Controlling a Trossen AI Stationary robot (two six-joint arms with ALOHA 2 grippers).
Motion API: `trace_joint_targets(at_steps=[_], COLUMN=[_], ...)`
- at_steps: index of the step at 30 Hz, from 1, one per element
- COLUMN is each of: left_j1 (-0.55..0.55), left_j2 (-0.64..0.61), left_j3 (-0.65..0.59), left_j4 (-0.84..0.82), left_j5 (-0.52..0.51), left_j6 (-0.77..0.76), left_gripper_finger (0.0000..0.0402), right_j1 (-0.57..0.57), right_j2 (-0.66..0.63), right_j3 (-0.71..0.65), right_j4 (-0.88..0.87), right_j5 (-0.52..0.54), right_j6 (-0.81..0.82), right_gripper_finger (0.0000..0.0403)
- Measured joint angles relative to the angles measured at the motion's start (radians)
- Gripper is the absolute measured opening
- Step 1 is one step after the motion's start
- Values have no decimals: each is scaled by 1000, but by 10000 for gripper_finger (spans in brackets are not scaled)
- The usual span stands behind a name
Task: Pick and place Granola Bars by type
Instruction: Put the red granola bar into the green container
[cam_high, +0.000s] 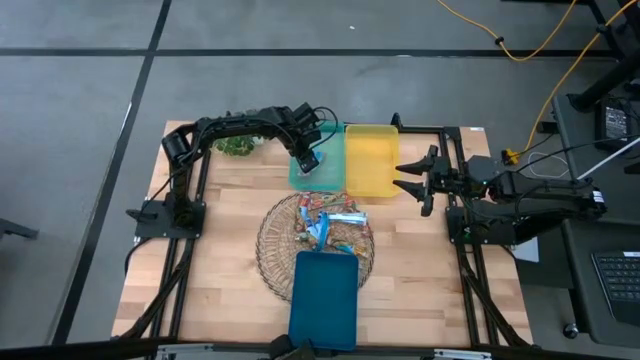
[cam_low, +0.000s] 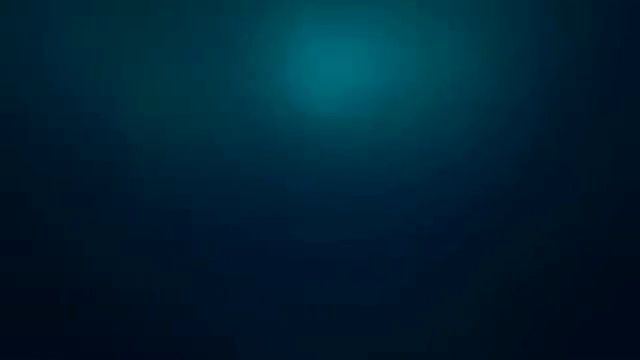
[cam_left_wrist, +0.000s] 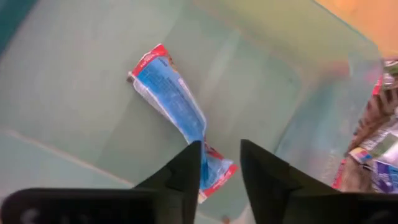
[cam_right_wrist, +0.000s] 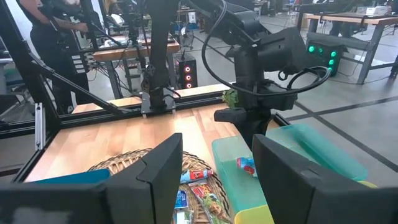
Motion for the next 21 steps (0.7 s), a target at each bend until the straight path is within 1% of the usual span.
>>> trace_joint_targets(at_steps=[5, 9, 12, 16, 19, 21], left_j1=[-4, -6, -7, -14, -18, -21], left_j2=[0, 0, 0, -4, -22, -39], left_j3=[0, 0, 0, 0, -1, -1], left_j4=[0, 1, 1, -1, -2, -2], left_j5=[-32, -31, -6, 4, 60, 72], left_j6=[-2, -24, -33, -47, -62, -68], left_gripper_finger=[161, 181, 184, 177, 169, 165], right_j1=[0, 0, 0, 0, 0, 0], right_j2=[0, 0, 0, 0, 0, 0], right_j3=[0, 0, 0, 0, 0, 0], right_j4=[0, 0, 0, 0, -1, -1], right_j5=[0, 0, 0, 0, 0, 0], right_j6=[0, 0, 0, 0, 0, 0], right_gripper_finger=[196, 196, 196, 196, 196, 196])
